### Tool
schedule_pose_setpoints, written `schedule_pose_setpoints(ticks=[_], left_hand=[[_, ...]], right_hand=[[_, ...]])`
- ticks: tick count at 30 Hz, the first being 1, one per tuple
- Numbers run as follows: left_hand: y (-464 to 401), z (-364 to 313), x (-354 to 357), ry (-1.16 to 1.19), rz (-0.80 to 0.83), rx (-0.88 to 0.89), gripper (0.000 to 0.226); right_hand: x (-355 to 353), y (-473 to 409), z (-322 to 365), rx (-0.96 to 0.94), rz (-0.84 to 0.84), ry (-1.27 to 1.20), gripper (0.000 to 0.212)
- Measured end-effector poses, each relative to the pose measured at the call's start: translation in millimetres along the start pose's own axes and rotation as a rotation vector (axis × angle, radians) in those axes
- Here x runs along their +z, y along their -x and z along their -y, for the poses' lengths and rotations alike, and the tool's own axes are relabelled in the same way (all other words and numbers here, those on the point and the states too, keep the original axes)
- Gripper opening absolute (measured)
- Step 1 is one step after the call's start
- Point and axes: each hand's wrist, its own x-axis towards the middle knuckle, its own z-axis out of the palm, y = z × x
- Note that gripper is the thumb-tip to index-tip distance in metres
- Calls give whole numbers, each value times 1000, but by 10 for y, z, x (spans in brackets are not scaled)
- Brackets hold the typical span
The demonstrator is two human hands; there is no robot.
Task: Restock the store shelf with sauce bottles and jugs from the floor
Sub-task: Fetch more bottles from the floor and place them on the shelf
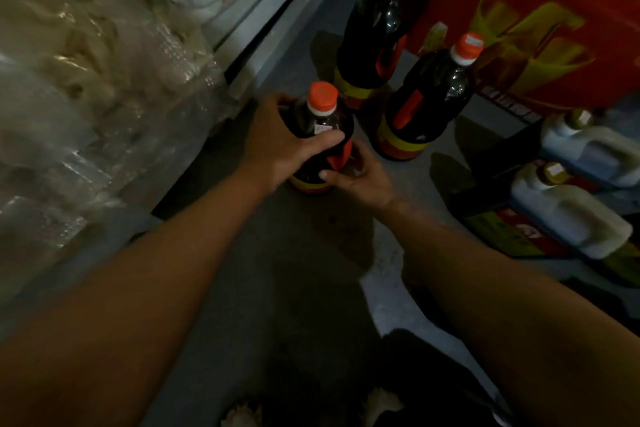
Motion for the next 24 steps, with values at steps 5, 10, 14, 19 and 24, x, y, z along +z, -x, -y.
schedule_pose_setpoints(ticks=[5,10,14,19,24], left_hand=[[-19,225,9,-86,79,23,105],[92,194,-96,128,305,22,97],[148,225,-156,166,240,-46,103],[251,277,-218,254,151,-122,106],[268,245,-280,343,42,-280,103]], right_hand=[[41,-40,-107,11,83,80,109],[131,5,-158,-34,102,61,113],[173,40,-125,-52,78,77,107],[188,216,-91,-48,149,74,89],[311,338,-137,79,287,-113,86]])
